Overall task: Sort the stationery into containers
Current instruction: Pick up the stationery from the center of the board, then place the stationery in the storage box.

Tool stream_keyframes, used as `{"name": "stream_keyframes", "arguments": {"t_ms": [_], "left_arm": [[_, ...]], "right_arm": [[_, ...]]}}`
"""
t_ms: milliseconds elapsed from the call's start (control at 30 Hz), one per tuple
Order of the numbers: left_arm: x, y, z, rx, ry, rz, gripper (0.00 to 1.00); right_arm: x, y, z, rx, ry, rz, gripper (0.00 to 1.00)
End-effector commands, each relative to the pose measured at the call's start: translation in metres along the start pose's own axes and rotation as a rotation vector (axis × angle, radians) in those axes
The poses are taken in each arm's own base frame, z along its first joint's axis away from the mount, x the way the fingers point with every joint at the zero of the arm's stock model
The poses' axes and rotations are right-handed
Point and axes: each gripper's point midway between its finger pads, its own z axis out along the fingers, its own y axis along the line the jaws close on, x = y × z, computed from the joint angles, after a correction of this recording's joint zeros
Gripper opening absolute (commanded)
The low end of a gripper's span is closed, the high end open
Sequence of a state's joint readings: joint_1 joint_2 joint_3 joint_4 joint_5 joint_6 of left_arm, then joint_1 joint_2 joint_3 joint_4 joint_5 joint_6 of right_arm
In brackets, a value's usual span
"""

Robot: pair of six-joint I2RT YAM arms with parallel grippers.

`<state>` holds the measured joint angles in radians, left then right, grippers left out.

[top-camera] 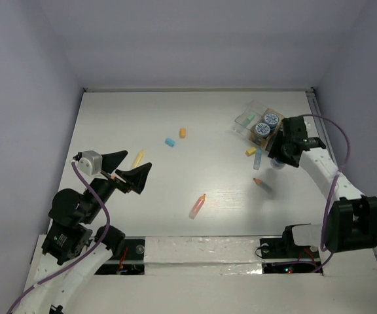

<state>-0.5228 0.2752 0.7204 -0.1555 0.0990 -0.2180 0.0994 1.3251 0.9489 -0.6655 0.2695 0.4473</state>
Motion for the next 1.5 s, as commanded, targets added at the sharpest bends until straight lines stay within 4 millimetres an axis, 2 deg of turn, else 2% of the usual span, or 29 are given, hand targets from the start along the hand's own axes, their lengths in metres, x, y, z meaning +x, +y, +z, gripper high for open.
{"name": "stream_keyframes", "arguments": {"t_ms": [0, 67, 100, 133, 167, 200, 267, 300, 333, 367, 433, 467, 500, 567, 633, 700, 1000, 1167, 1267, 1467], "left_arm": [[-0.027, -0.008, -0.004, 0.023, -0.077, 0.012, 0.99], [-0.026, -0.008, -0.003, 0.023, -0.072, 0.012, 0.99], [-0.025, -0.008, -0.003, 0.024, -0.068, 0.012, 0.99], [-0.026, -0.008, -0.003, 0.023, -0.07, 0.012, 0.99], [-0.025, -0.008, -0.003, 0.024, -0.068, 0.011, 0.99], [-0.024, -0.008, -0.001, 0.022, -0.064, 0.012, 0.99], [-0.023, -0.007, -0.001, 0.021, -0.06, 0.012, 0.99], [-0.023, -0.007, 0.0, 0.021, -0.058, 0.013, 0.99], [-0.022, -0.007, 0.0, 0.019, -0.057, 0.011, 0.99], [-0.023, -0.007, 0.0, 0.019, -0.058, 0.013, 0.99], [-0.023, -0.007, 0.0, 0.019, -0.059, 0.011, 0.99], [-0.023, -0.007, 0.0, 0.018, -0.059, 0.011, 0.99], [-0.023, -0.009, -0.001, 0.027, -0.058, 0.011, 0.99], [-0.023, -0.008, 0.0, 0.022, -0.058, 0.011, 0.99], [-0.022, -0.008, 0.0, 0.022, -0.056, 0.011, 0.99], [-0.022, -0.01, -0.001, 0.034, -0.056, 0.008, 0.99], [-0.025, -0.013, -0.003, 0.045, -0.066, 0.006, 0.99], [-0.026, -0.013, -0.006, 0.04, -0.074, 0.003, 0.99], [-0.028, -0.013, -0.008, 0.041, -0.081, 0.0, 0.99], [-0.029, -0.017, -0.01, 0.059, -0.084, -0.004, 0.99]], "right_arm": [[-0.077, 0.01, -0.056, -0.053, -0.239, 0.014, 0.31], [-0.092, 0.013, -0.056, -0.04, -0.27, 0.009, 0.31], [-0.107, 0.014, -0.06, -0.034, -0.316, 0.017, 0.3], [-0.114, 0.017, -0.058, -0.033, -0.332, 0.02, 0.3], [-0.117, 0.021, -0.051, -0.034, -0.329, 0.017, 0.29], [-0.127, 0.033, -0.053, -0.08, -0.346, 0.02, 0.29], [-0.137, 0.036, -0.047, -0.079, -0.347, 0.026, 0.29], [-0.138, 0.04, -0.038, -0.072, -0.33, 0.017, 0.29], [-0.148, 0.041, -0.038, -0.08, -0.341, 0.028, 0.29], [-0.154, 0.036, -0.034, -0.081, -0.339, 0.039, 0.28], [-0.154, 0.042, -0.024, -0.125, -0.29, 0.043, 0.27], [-0.161, 0.039, -0.025, -0.138, -0.29, 0.056, 0.27], [-0.161, 0.044, -0.025, -0.185, -0.268, 0.054, 0.27], [-0.154, 0.044, -0.017, -0.217, -0.199, 0.053, 0.27], [-0.156, 0.036, -0.017, -0.233, -0.15, 0.067, 0.27], [-0.156, 0.039, -0.018, -0.301, -0.124, 0.079, 0.28], [-0.126, 0.045, 0.0, -0.374, 0.078, 0.045, 0.27], [-0.118, 0.045, 0.001, -0.393, 0.14, 0.025, 0.27], [-0.112, 0.042, 0.001, -0.38, 0.169, 0.019, 0.27], [-0.115, 0.024, 0.01, -0.353, 0.208, 0.054, 0.24]]}}
